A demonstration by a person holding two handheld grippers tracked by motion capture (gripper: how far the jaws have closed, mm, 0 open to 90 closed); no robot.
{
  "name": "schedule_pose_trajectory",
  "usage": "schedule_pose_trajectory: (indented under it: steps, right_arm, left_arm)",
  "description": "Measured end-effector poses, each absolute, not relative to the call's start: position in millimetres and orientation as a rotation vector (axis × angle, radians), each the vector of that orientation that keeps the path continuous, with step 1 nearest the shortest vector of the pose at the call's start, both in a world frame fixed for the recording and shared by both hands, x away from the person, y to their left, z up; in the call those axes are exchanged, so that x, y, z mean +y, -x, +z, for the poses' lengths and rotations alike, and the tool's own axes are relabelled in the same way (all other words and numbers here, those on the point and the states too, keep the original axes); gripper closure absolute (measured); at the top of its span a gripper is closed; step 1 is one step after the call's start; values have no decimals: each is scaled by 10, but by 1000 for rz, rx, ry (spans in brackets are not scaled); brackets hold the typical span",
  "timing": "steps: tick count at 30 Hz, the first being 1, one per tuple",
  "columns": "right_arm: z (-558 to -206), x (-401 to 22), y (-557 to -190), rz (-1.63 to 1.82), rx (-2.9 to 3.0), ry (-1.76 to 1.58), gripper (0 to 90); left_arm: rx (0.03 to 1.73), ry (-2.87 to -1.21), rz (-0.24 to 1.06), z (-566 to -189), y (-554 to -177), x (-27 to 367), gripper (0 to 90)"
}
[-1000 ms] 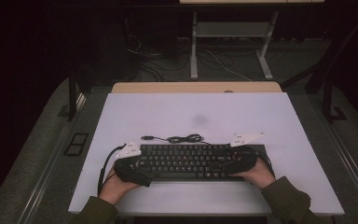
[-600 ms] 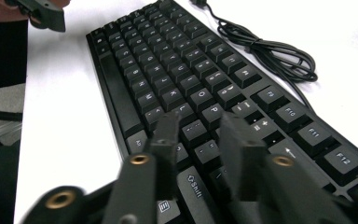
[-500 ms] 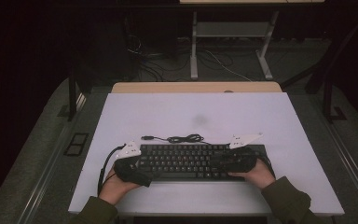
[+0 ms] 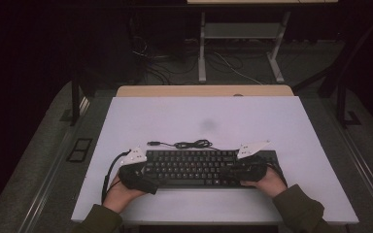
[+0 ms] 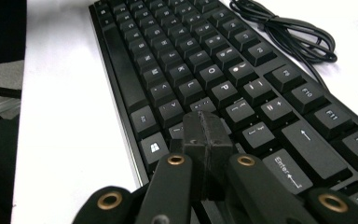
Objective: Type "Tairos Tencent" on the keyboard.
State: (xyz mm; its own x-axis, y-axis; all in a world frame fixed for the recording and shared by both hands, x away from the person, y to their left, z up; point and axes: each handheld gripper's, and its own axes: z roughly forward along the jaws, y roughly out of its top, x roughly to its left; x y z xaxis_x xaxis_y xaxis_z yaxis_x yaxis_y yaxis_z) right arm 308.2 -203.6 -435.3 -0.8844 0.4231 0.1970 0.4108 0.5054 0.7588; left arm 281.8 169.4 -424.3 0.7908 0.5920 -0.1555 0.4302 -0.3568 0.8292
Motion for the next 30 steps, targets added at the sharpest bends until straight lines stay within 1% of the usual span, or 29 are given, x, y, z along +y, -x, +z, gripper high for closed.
schedule_pose_trajectory:
  steps: [30]
  right_arm:
    - [-4399, -2028, -3079, 1277, 2751, -727, 892]
  left_arm:
    - [765, -2002, 214, -4238, -2826, 1694, 0]
